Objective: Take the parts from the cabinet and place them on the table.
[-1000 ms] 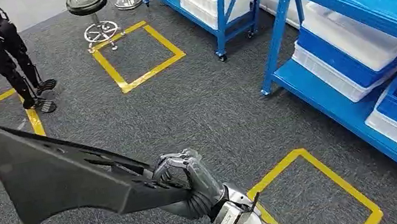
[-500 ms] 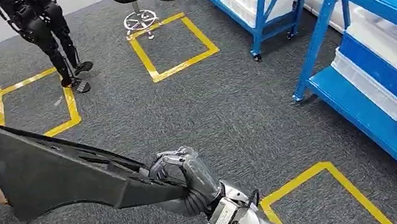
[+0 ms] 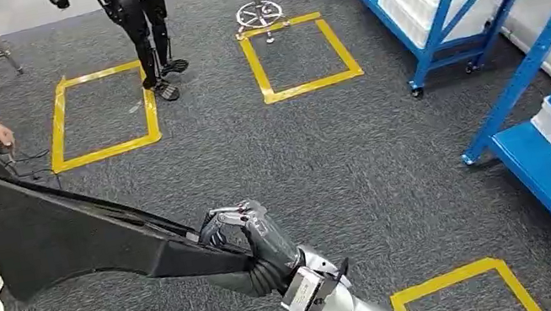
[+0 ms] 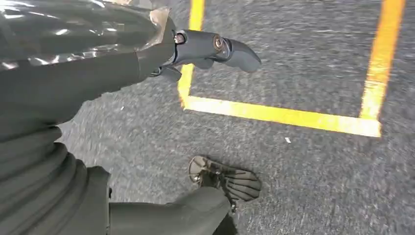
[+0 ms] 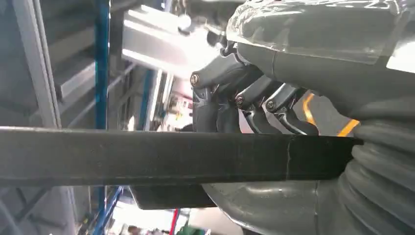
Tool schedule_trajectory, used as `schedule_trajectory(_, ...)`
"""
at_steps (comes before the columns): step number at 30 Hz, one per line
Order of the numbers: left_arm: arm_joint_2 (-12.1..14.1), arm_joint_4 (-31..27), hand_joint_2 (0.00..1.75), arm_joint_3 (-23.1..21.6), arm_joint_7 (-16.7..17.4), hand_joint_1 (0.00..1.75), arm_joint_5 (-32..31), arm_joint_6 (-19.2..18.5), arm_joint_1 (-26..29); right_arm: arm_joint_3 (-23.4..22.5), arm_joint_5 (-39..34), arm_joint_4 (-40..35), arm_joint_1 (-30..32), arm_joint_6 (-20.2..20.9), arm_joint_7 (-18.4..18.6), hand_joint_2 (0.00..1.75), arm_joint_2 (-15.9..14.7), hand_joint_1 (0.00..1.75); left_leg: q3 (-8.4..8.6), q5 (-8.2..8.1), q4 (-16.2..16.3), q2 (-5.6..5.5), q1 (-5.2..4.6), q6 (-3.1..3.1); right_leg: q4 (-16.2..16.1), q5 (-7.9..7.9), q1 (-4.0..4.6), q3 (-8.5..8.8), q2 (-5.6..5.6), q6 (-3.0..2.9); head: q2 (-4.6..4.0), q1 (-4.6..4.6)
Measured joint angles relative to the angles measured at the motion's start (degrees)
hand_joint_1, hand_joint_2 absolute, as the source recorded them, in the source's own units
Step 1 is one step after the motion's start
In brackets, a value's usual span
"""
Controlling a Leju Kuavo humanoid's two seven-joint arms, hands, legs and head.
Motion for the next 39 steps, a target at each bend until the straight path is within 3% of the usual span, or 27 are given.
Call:
schedule_trajectory(2, -0.15, 0.00, 1.75, 0.17, 0.00, 0.00, 0.02, 0.02, 0.07, 0.33, -0.31, 0.50, -0.89, 0.02, 0.00, 1.75, 0.04, 1.75, 0.15, -0.10, 0.24, -1.95, 0.08, -0.22, -9.15, 4.70, -0.33, 3.87, 0.52, 1.53, 0.00, 0.02)
schedule_trajectory(3, -0.17, 0.00, 1.75, 0.20, 0.00, 0.00, 0.02, 0.04, 0.06, 0.46, -0.33, 0.68, -1.32, 0.02, 0.00, 1.75, 0.04, 1.75, 0.13, -0.26, 0.56, -2.65, 0.14, -0.47, -14.20, 6.91, -0.74, 6.02, 1.93, 2.07, 0.00, 0.02)
schedule_trajectory(4, -0.11, 0.00, 1.75, 0.24, 0.00, 0.00, 0.02, 0.11, 0.08, 0.65, -0.33, 1.00, -1.68, 0.02, -0.02, 1.75, 0.02, 1.75, -0.24, -0.55, 1.16, -3.44, -0.04, -1.02, -16.57, 7.34, -1.12, 6.82, 4.54, 1.84, 0.00, -0.02)
schedule_trajectory(8, -0.11, 0.00, 1.75, 0.44, -0.04, 0.00, -0.04, 1.03, 0.63, 1.09, -0.39, 1.75, -2.46, 0.02, 0.00, 1.75, 0.28, 1.75, -1.11, -0.20, 0.88, -4.90, 0.38, -2.56, -16.94, 7.94, -0.38, 7.06, 2.43, -0.47, 0.00, -0.07)
schedule_trajectory(9, -0.11, 0.00, 1.75, 0.52, -0.07, 0.00, -0.07, 1.12, 0.69, 1.20, -0.41, 1.84, -2.73, 0.02, 0.00, 1.75, 0.39, 1.75, -1.21, -0.59, 1.44, -3.67, 0.52, -2.63, -17.21, 8.21, -0.92, 7.14, 1.80, -0.92, 0.00, -0.09)
schedule_trajectory(11, -0.26, 0.00, 1.75, 0.68, -0.20, 0.00, -0.07, 1.18, 0.56, 1.29, -0.46, 1.88, -2.81, 0.02, -0.02, 1.75, 0.63, 1.75, -3.66, -3.78, 6.59, 1.55, 0.16, -3.04, -17.22, 7.97, -0.52, 7.31, 0.59, -1.83, 0.00, -0.55)
schedule_trajectory(13, -0.37, 0.00, 1.75, 0.74, -0.20, 0.00, -0.15, 1.20, 0.43, 1.29, -0.50, 2.12, -2.79, 0.02, 0.00, 1.75, 0.63, 1.75, -8.34, -7.81, 15.54, 2.78, 0.34, -3.27, -17.22, 7.80, 0.08, 7.28, -1.02, -2.32, 0.00, -0.52)
schedule_trajectory(14, -0.39, 0.00, 1.75, 0.81, -0.20, 0.00, -0.15, 1.27, 0.50, 1.31, -0.48, 2.29, -2.76, 0.00, 0.00, 1.75, 0.63, 1.75, -10.23, -8.61, 19.02, 2.92, 0.38, -3.30, -17.22, 7.68, 0.35, 7.26, -1.92, -2.49, 0.00, -0.55)
schedule_trajectory(15, -0.39, 0.00, 1.75, 0.92, -0.17, 0.00, -0.15, 1.38, 0.58, 1.40, -0.46, 2.38, -2.76, 0.00, 0.00, 1.75, 0.63, 1.75, -10.36, -7.99, 19.11, 2.96, 0.38, -3.19, -17.22, 7.63, 0.55, 7.31, -2.58, -2.55, 0.00, -0.55)
schedule_trajectory(16, -0.39, 0.00, 1.75, 0.96, -0.17, 0.00, -0.15, 1.49, 0.62, 1.49, -0.46, 2.45, -2.77, 0.00, 0.00, 1.75, 0.63, 1.75, -9.27, -6.34, 16.81, 3.02, 0.37, -2.98, -17.22, 7.52, 0.72, 7.36, -3.24, -2.69, 0.00, -0.55)
schedule_trajectory(18, -0.39, 0.00, 1.75, 1.09, -0.09, 0.00, -0.15, 1.79, 0.60, 1.66, -0.48, 2.44, -2.81, 0.00, 0.00, 1.75, 0.72, 1.75, -3.76, -1.72, 6.78, 4.51, -0.03, -2.06, -17.22, 7.28, 1.01, 7.64, -4.50, -2.65, 0.00, -0.55)
schedule_trajectory(19, -0.39, 0.00, 1.75, 1.09, -0.05, 0.00, -0.15, 1.88, 0.51, 1.77, -0.50, 2.42, -2.82, 0.00, 0.00, 1.75, 0.81, 1.75, -1.19, -1.07, 2.16, 7.46, -0.64, -1.34, -17.23, 7.16, 1.07, 7.87, -4.99, -2.67, 0.00, -0.53)
schedule_trajectory(20, -0.39, 0.00, 1.75, 1.11, 0.11, 0.00, -0.15, 1.90, 0.32, 1.84, -0.50, 2.45, -2.84, 0.00, 0.00, 1.75, 0.83, 1.75, -1.08, -1.38, 2.21, 7.66, -0.93, -1.12, -17.29, 6.95, 1.58, 7.82, -5.42, -2.27, 0.00, -0.39)
schedule_trajectory(23, -0.44, 0.00, 1.75, 1.14, 0.22, 0.00, -0.24, 2.23, 0.33, 2.16, -0.61, 2.42, -2.85, 0.00, 0.00, 1.75, 0.94, 1.75, -1.30, -1.34, 1.76, 5.77, -1.29, -0.45, -17.81, 6.82, 1.27, 8.39, -7.02, -1.70, 0.00, -0.50)
schedule_trajectory(24, -0.50, 0.00, 1.75, 1.16, 0.20, 0.00, -0.33, 2.36, 0.35, 2.19, -0.61, 2.29, -2.87, 0.00, 0.00, 1.75, 1.11, 1.75, 0.03, -0.60, 0.25, 4.72, -0.83, -0.01, -17.98, 6.48, 1.94, 8.91, -7.47, -1.27, 0.00, -0.50)
schedule_trajectory(26, -0.68, 0.00, 1.75, 1.16, 0.07, 0.00, -0.44, 2.38, 0.32, 2.23, -0.59, 2.27, -2.92, -0.18, -0.11, 1.75, 0.92, 1.75, 0.96, 0.17, -1.02, 3.71, -0.29, 0.58, -14.15, 4.54, 1.25, 7.44, -2.40, -1.39, 0.00, -0.48)
schedule_trajectory(27, -0.70, 0.00, 1.75, 1.16, 0.04, 0.00, -0.61, 2.38, 0.13, 2.23, -0.59, 2.29, -2.86, -0.31, -0.11, 1.75, 0.74, 1.75, 0.88, 0.19, -1.05, 2.80, -0.28, 0.59, -9.61, 2.75, 0.99, 5.15, -0.86, -1.61, 0.00, -0.26)
schedule_trajectory(29, -0.83, 0.00, 1.75, 1.16, 0.04, 0.00, -0.77, 2.16, 0.07, 2.23, -0.39, 2.38, -2.27, -0.59, 0.07, 1.75, 0.15, 1.75, 0.73, 0.17, -1.01, 0.98, -0.28, 0.56, -1.09, -0.24, 0.62, 0.49, -0.08, -1.64, 0.00, -0.17)
schedule_trajectory(30, -0.85, 0.00, 1.75, 1.14, 0.04, 0.00, -0.85, 2.08, 0.11, 2.23, -0.41, 2.38, -1.94, -0.64, 0.07, 1.75, -0.04, 1.75, 0.70, 0.15, -0.92, 0.16, -0.26, 0.53, 0.50, -0.30, 0.52, -0.70, 0.00, -1.26, 0.00, -0.17)
schedule_trajectory(31, -0.87, 0.00, 1.75, 1.16, 0.07, 0.00, -0.90, 1.97, 0.27, 2.23, -0.35, 2.38, -1.87, -0.70, 0.04, 1.75, -0.07, 1.75, 0.71, 0.10, -0.80, -0.65, -0.18, 0.38, -0.89, 0.85, 0.36, -0.40, 0.03, -0.60, 0.00, -0.15)
schedule_trajectory(32, -0.96, 0.00, 1.75, 1.16, 0.07, 0.00, -0.96, 1.97, 0.35, 2.23, -0.33, 2.38, -1.89, -0.77, 0.04, 1.75, -0.11, 1.75, 0.70, -0.06, -0.51, -1.56, -0.07, 0.14, -5.19, 3.15, 0.08, 1.42, 0.15, 0.36, 0.00, -0.15)
schedule_trajectory(33, -0.98, 0.00, 1.75, 1.16, 0.07, 0.00, -1.09, 1.97, 0.35, 2.23, -0.31, 2.36, -1.91, -0.99, 0.02, 1.75, -0.11, 1.75, 0.69, -0.28, -0.13, -2.38, 0.04, -0.19, -10.27, 5.50, -0.24, 3.80, 0.51, 1.19, 0.00, -0.15)
schedule_trajectory(34, -0.98, 0.00, 1.75, 1.14, 0.07, 0.00, -1.09, 1.92, 0.34, 2.23, -0.20, 2.36, -1.89, -1.12, 0.04, 1.75, -0.13, 1.75, 0.62, -0.63, 0.44, -3.25, 0.17, -0.70, -16.09, 7.86, -0.72, 6.61, 1.90, 1.93, 0.00, -0.15)
schedule_trajectory(35, -0.88, 0.00, 1.75, 1.16, 0.07, 0.00, -1.09, 1.90, 0.42, 2.25, -0.15, 2.40, -1.88, -1.16, 0.04, 1.75, -0.22, 1.75, 0.36, -0.92, 0.79, -3.73, 0.13, -1.18, -15.77, 7.47, -0.94, 6.32, 4.23, 1.41, 0.00, -0.15)
schedule_trajectory(36, -0.81, 0.00, 1.75, 1.16, 0.07, 0.00, -1.12, 1.90, 0.29, 2.36, -0.04, 2.27, -1.70, -1.16, 0.00, 1.75, -0.13, 1.75, -0.20, -1.20, 1.54, -4.27, -0.04, -1.58, -16.67, 7.76, -0.90, 6.71, 4.61, 0.58, 0.00, 0.07)
schedule_trajectory(38, -0.76, 0.00, 1.75, 1.14, 0.09, 0.00, -1.25, 1.62, 0.43, 2.36, -0.13, 2.18, -1.43, -1.38, -0.02, 1.75, -0.20, 1.75, -0.77, -0.82, 1.19, -5.24, 0.22, -2.16, -16.16, 7.81, -0.33, 6.50, 3.52, -0.55, 0.00, -0.15)
schedule_trajectory(39, -0.52, 0.00, 1.75, 1.14, 0.09, 0.00, -1.29, 1.38, 0.58, 2.34, -0.04, 2.16, -1.38, -1.44, 0.00, 1.75, -0.15, 1.75, -1.01, -0.85, 1.36, -5.82, 0.41, -2.35, -16.35, 7.97, -0.80, 6.51, 2.78, -0.99, 0.00, -0.15)
